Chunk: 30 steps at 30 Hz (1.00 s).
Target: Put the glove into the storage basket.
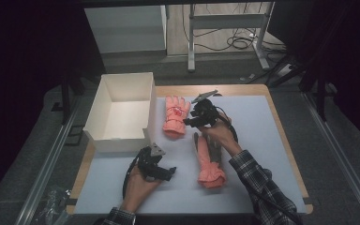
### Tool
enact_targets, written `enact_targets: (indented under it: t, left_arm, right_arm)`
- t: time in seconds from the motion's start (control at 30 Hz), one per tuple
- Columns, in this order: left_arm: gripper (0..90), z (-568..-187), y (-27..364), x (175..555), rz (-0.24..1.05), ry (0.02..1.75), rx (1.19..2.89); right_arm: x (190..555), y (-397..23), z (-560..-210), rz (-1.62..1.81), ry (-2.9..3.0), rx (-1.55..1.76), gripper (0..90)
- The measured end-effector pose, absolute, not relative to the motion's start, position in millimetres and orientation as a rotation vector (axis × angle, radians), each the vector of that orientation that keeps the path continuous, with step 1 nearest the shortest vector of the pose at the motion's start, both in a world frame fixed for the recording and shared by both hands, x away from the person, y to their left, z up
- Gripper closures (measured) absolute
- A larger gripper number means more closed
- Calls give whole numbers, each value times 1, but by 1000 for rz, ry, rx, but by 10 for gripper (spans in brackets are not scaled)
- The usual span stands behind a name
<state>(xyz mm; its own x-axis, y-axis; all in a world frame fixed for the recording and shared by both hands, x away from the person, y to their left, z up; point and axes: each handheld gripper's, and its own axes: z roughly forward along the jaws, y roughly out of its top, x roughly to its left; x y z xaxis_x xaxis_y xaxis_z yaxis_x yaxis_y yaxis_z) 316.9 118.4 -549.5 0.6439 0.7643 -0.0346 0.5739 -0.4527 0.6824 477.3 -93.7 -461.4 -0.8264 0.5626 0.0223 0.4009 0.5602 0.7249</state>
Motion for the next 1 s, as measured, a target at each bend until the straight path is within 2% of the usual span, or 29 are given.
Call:
enact_targets:
  t: [0.33,0.53,0.63,0.9,1.0]
  left_arm:
    - [0,-550,118,317,364,1038,2185]
    - [0,-549,118,317,364,1038,2188]
    - [0,-549,118,317,364,1038,2188]
    - [0,-549,118,317,364,1037,2187]
    - [0,-550,118,317,363,1039,2185]
  right_arm:
    - [497,-76,-465,1092,2571,840,591]
    - [511,-65,-468,1096,2570,868,610]
    - [517,-60,-469,1079,2560,869,582]
    - [531,-43,-476,1019,2527,878,433]
    - [535,-39,-481,989,2527,884,423]
